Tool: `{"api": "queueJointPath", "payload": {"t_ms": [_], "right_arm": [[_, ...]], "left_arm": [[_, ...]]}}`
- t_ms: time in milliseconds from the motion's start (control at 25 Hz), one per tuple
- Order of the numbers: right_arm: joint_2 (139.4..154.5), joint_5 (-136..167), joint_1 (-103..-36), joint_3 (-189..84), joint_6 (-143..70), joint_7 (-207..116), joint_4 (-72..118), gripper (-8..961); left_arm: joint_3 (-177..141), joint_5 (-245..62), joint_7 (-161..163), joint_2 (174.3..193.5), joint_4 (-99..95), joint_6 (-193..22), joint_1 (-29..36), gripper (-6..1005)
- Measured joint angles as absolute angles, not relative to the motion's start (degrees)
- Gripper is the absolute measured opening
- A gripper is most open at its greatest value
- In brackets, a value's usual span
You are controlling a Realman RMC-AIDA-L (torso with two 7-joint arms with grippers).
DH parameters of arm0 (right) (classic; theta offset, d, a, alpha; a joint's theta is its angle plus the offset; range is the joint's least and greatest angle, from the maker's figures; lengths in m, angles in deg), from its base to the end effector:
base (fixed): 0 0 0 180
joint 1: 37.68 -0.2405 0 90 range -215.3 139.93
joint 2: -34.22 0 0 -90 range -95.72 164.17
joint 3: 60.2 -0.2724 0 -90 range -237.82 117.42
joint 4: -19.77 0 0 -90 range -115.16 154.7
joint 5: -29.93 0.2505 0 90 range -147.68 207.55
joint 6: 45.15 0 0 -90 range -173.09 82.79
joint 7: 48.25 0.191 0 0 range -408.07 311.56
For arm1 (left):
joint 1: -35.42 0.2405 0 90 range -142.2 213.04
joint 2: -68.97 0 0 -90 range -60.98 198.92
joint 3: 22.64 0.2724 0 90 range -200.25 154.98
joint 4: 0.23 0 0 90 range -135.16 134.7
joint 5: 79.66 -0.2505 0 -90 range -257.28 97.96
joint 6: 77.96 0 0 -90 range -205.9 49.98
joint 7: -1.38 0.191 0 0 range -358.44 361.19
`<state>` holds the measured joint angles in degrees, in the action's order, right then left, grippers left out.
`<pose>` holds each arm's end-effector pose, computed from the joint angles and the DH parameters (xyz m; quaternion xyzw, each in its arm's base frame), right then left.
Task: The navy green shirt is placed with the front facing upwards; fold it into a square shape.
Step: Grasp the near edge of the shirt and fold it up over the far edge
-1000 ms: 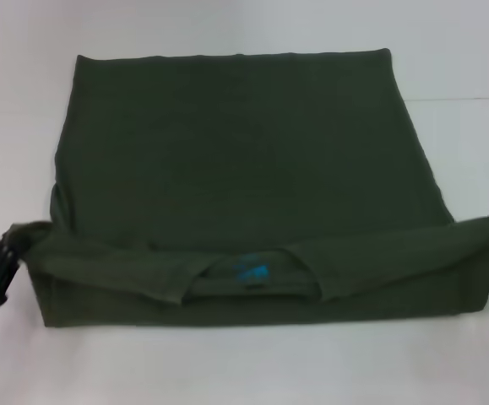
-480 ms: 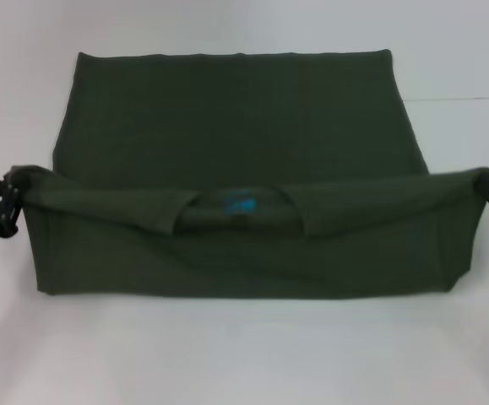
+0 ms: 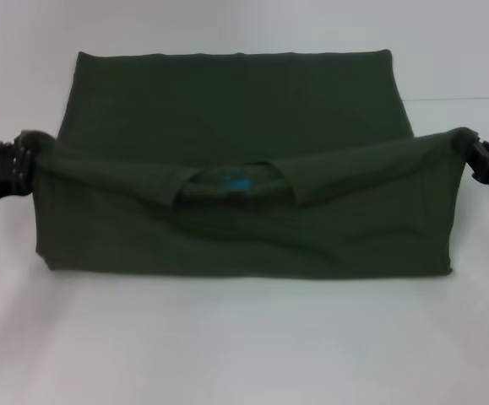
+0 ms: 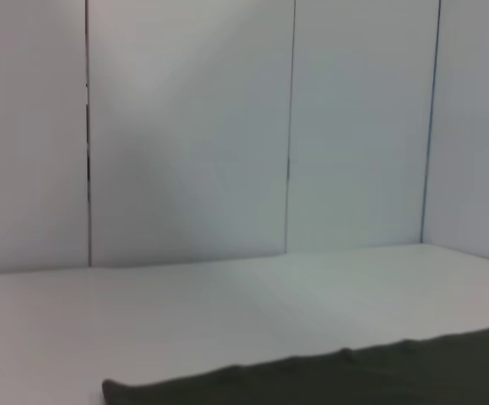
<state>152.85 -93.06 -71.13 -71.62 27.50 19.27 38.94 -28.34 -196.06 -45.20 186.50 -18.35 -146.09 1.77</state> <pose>0.3691 0.4218 -0.0120 -0.7442 0.3924 0.3670 0.3968 -0.3744 0.4360 -0.0019 -0.7944 -0.2564 -0.2746 0.4773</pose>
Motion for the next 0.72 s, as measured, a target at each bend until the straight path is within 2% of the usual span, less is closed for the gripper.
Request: {"api": "queueJointPath", "payload": {"t_ms": [400, 720], "right_arm": [[152.74, -92.6, -74.8, -70.8, 20.3, 21.0, 38.9, 38], [151.97, -91.5, -77.7, -68.4, 15.4, 22.4, 38.9, 54]], "left_arm": [[-28.2, -190.8, -41.6, 186.89, -16.5, -139.4, -3.0, 153], [-28.2, -188.3, -38.7, 187.07, -14.3, -132.3, -6.3, 161]]}}
